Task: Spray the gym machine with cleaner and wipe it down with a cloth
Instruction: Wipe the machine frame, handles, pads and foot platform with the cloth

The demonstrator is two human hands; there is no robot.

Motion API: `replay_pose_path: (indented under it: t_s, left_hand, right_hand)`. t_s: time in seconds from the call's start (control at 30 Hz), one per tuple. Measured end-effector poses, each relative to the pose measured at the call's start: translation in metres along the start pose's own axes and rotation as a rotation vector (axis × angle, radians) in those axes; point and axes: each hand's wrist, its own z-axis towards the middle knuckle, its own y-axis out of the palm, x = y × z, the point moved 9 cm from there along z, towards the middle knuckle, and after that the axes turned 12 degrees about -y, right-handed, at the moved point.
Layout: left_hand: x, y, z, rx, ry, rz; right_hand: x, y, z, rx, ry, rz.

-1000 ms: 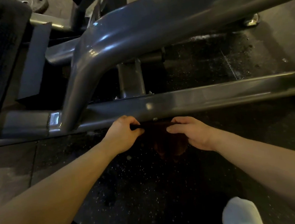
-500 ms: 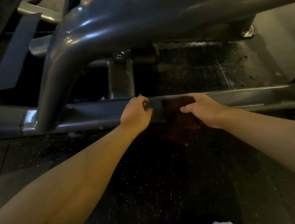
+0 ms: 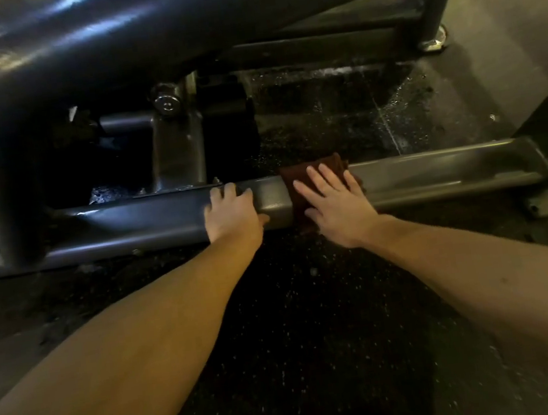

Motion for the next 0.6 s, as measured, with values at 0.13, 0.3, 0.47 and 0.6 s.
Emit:
replay_pose_path:
  t_s: [0.13,0.3,0.47,0.6]
  left_hand:
    - [-0.002,0.0,0.0,0.0,0.014,0.024]
    - [0.007,-0.002,0.001,-0.032,-0.009,0.022]
    - [0.037,0.001,0.0,0.003,0.068,-0.029]
    - [0.065,0.008,0.001,-0.018,0.137,0.036]
  right_hand:
    - [0.087,-0.012,-0.008,0.07,0.342,0.058]
    - [0.054,-0.005,-0.005,0.114,0.338,0.133]
    - [0.001,0.006,-0.012,0.133,0.084,-0.068]
    - [0.066,-0.005,-0.031,0.164,0.163,-0.138]
